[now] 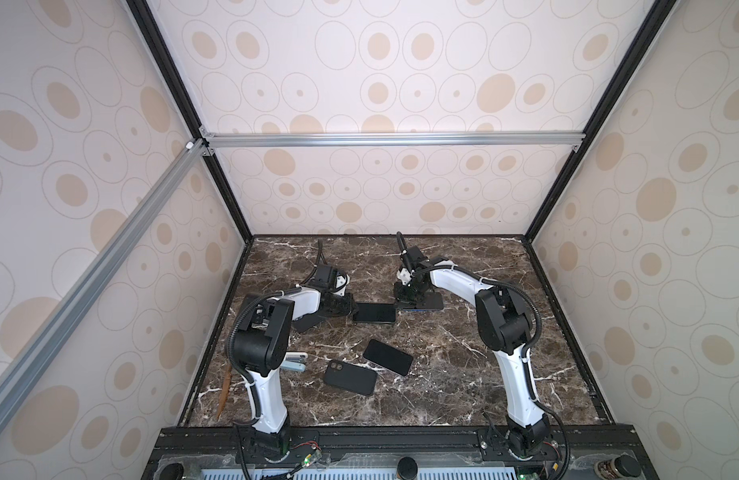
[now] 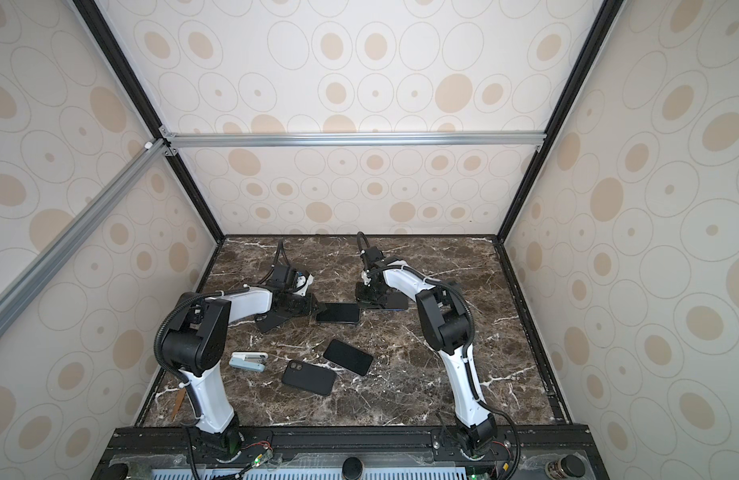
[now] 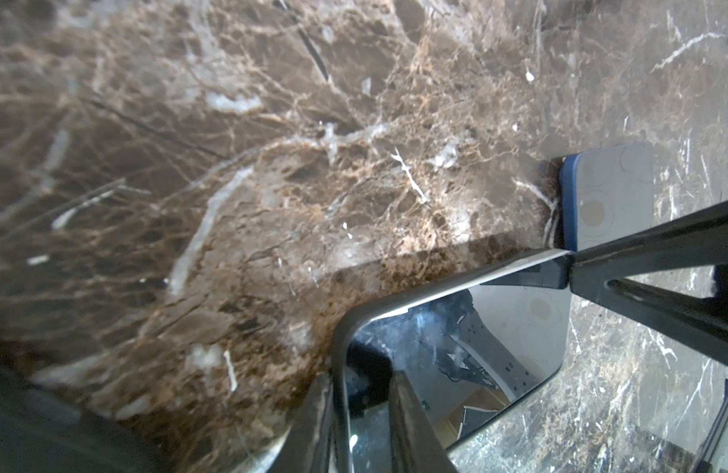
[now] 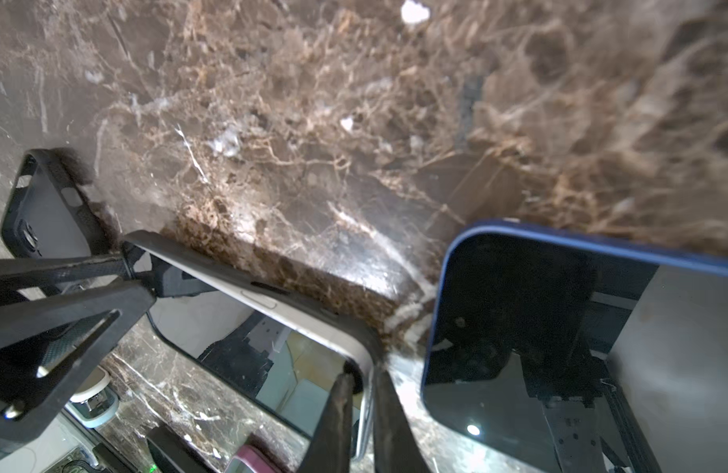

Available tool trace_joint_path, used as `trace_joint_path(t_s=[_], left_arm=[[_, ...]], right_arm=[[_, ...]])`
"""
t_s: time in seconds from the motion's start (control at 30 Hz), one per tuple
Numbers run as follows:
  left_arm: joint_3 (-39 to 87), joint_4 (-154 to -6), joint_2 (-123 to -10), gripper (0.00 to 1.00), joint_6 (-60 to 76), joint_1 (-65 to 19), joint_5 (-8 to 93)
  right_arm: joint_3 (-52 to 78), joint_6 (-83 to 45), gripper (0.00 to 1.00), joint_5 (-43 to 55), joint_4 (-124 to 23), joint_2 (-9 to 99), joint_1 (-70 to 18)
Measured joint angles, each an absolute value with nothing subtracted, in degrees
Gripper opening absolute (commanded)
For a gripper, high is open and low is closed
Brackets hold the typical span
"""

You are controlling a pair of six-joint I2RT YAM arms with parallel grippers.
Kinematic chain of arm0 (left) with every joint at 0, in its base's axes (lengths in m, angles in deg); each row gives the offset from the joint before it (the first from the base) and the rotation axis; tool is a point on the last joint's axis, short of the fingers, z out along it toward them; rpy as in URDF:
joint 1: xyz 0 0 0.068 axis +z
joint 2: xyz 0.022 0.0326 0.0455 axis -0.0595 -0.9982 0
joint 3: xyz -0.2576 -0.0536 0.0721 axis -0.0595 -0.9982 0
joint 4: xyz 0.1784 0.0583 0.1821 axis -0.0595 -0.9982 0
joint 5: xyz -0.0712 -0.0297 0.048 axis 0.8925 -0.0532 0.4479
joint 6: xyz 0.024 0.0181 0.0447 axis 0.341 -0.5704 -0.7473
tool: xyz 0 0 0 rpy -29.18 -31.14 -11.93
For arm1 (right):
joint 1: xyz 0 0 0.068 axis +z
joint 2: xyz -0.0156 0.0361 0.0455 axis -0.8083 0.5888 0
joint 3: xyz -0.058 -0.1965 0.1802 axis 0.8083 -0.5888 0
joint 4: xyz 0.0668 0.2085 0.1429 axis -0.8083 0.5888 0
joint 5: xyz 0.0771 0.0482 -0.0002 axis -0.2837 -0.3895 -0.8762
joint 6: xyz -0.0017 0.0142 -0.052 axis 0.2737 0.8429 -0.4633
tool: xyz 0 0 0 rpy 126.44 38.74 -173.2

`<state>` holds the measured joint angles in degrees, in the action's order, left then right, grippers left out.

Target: Put the phone into the phone case

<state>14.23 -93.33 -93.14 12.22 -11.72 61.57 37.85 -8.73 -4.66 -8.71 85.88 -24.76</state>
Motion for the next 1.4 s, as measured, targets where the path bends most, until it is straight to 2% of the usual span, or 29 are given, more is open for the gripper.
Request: trace_joint_path(t_s=[0.67, 1.2, 1.4], left_arm=[[14.97, -94.45, -93.49, 0.24, 12.20, -11.64, 61.73], [15.06, -94.64, -93.49, 0.24, 12.07, -11.64, 61.68], [15.08, -94.71, -93.49, 0.24, 12.02, -11.64, 61.66]], right_arm=[[36.47, -9.37, 0.08, -4.35, -9.93, 85.75, -24.58], [42.59, -10.13, 0.07, 4.15, -3.68, 88.00, -21.41], [45.39, -9.32, 0.07, 4.48, -1.06, 89.45, -21.31]])
